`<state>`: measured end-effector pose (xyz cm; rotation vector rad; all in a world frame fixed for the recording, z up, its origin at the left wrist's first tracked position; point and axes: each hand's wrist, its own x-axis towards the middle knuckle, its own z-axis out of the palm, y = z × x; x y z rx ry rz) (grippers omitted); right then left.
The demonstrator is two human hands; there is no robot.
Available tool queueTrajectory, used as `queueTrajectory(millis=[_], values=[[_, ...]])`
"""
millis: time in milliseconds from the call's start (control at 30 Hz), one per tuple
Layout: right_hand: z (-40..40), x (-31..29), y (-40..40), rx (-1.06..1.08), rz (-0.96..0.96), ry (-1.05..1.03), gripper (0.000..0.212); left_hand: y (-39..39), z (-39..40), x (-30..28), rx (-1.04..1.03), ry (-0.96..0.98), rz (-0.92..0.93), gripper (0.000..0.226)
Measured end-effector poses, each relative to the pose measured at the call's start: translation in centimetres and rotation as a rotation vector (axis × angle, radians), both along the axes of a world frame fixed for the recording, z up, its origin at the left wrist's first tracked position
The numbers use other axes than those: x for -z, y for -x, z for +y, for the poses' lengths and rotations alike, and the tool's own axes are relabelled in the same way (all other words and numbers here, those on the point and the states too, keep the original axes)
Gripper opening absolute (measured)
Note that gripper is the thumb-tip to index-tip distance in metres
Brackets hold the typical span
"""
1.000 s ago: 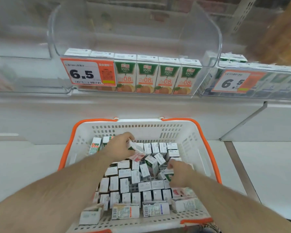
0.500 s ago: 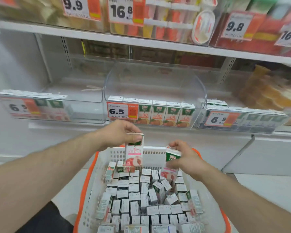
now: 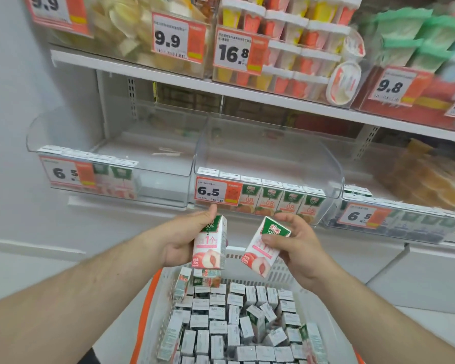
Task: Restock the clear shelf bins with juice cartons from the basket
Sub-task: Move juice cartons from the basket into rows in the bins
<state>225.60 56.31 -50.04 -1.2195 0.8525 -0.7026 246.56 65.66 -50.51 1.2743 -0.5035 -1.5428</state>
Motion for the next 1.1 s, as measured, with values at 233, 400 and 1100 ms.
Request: queueTrajectory(millis=[233, 400, 1100], values=[[1.0, -0.5, -2.6, 0.021, 0.014, 0.096, 0.051, -0.7, 1.2, -0.6, 0.010, -0.090, -0.305, 0.009], [1.3, -1.5, -4.5, 0.005, 0.034, 0.165, 0.050, -1.4, 2.0, -2.3, 0.120, 0.067, -0.716, 0.022], [3.3, -9.3, -17.9, -0.179, 0.372, 1.136, 0.035, -11.5, 6.4, -1.3, -0.455, 0.198, -0.621, 0.017]])
